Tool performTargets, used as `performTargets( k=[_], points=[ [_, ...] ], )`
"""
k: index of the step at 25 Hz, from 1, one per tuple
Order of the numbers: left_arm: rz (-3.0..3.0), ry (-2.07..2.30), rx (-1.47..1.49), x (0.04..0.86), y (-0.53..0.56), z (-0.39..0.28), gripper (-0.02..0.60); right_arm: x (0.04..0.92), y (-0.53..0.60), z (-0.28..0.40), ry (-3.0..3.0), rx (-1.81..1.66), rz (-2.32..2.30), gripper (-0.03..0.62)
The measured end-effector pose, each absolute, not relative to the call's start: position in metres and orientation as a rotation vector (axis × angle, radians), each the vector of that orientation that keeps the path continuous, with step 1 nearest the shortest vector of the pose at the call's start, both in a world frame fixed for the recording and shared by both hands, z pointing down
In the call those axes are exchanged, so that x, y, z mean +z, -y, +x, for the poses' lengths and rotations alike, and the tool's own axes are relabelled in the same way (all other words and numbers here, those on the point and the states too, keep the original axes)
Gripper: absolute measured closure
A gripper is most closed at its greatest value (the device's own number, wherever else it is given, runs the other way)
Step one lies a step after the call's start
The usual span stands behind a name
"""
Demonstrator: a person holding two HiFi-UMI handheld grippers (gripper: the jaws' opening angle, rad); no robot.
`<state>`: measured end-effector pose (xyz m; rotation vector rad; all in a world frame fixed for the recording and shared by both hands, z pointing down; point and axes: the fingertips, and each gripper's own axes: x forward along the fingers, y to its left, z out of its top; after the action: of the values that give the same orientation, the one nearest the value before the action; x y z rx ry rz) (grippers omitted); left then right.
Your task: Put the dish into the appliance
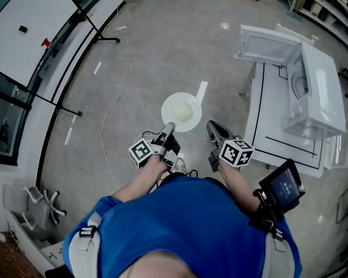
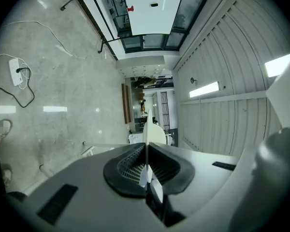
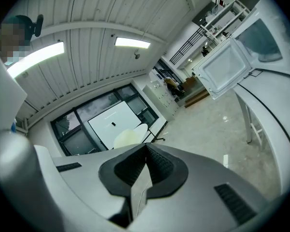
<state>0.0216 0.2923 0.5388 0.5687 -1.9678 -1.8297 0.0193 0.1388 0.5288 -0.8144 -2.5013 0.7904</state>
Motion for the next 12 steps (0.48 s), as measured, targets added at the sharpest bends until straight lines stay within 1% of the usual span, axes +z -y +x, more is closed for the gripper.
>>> performTargets(
  k=[12],
  points=[
    [0.716, 1.850, -1.710, 0.544, -0.315, -0.066, 0.565, 0.527, -0.173, -0.049, 2.593, 0.883, -0.652, 0.592]
  ],
)
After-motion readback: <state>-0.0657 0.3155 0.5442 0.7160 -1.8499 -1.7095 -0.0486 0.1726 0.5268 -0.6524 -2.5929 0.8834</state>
